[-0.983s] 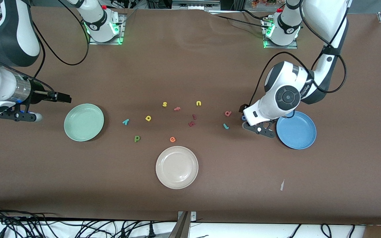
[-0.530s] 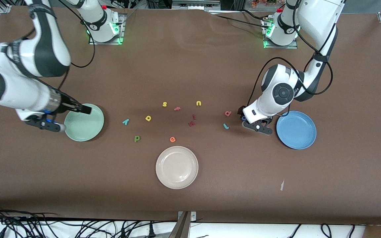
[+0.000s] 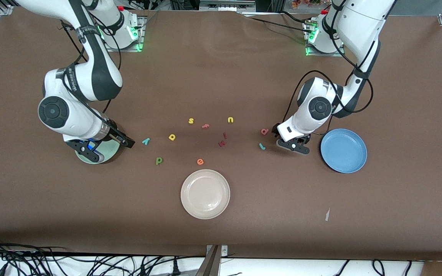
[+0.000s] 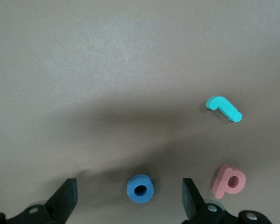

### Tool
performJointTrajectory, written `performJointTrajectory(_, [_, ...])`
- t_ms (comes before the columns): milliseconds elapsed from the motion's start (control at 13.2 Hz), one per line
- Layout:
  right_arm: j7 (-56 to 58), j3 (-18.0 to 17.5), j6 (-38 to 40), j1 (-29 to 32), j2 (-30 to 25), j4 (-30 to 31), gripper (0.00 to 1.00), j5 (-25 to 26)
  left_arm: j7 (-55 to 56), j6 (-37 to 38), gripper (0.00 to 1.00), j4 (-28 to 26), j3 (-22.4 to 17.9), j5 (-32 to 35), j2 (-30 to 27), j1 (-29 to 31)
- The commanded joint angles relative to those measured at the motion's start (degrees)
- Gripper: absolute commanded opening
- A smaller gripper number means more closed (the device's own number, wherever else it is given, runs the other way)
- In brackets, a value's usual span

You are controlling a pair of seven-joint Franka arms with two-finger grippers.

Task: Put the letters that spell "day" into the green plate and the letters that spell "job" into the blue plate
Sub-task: 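Grasp the blue o with the left gripper while the right gripper approaches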

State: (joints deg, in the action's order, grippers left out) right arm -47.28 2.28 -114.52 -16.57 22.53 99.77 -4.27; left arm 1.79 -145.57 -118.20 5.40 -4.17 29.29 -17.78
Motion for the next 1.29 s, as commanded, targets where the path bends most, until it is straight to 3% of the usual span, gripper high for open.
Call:
performJointTrajectory(0, [-4.30,-0.43,-8.93,-0.65,-1.17,7.60,1.00,-0.82,0.06,-2.78,0.99,-1.76,-0.56,-1.10,-0.11,-1.12])
performJointTrajectory(303, [-7.74,-2.11,-18.17,-0.74,-0.82,14.11,1.00,-0.82,0.06,-2.88,0.89,-2.21,-0.56,-1.10,-0.02,-1.12])
performJointTrajectory(530, [-7.92,-2.46,-25.38,-0.74,-0.47,18.95,1.00,-0.91,-0.03,-2.88,0.61,-2.38,-0.56,-1.02,-0.02,-1.03])
performJointTrajectory(681, [-7.92,-2.72,-27.41,-0.74,1.37,19.49,0.99,-0.91,-0.03,-2.88,0.34,-2.47,-0.56,-1.02,-0.02,-1.03])
performJointTrajectory(832, [-7.83,-2.81,-27.68,-0.74,2.60,19.06,0.99,-0.91,-0.03,-2.79,0.18,-2.38,-0.56,-1.02,-0.11,-1.12])
performJointTrajectory(1059, [-7.83,-3.42,-30.40,-0.74,4.71,18.97,0.99,-0.91,-0.38,-2.09,0.15,-2.38,-0.56,-0.84,-1.42,-0.59])
performJointTrajectory(1210, [-7.83,-3.60,-31.20,-0.74,5.33,18.88,0.97,-0.91,-0.64,2.19,0.14,-2.30,-0.65,-0.31,-5.53,2.12])
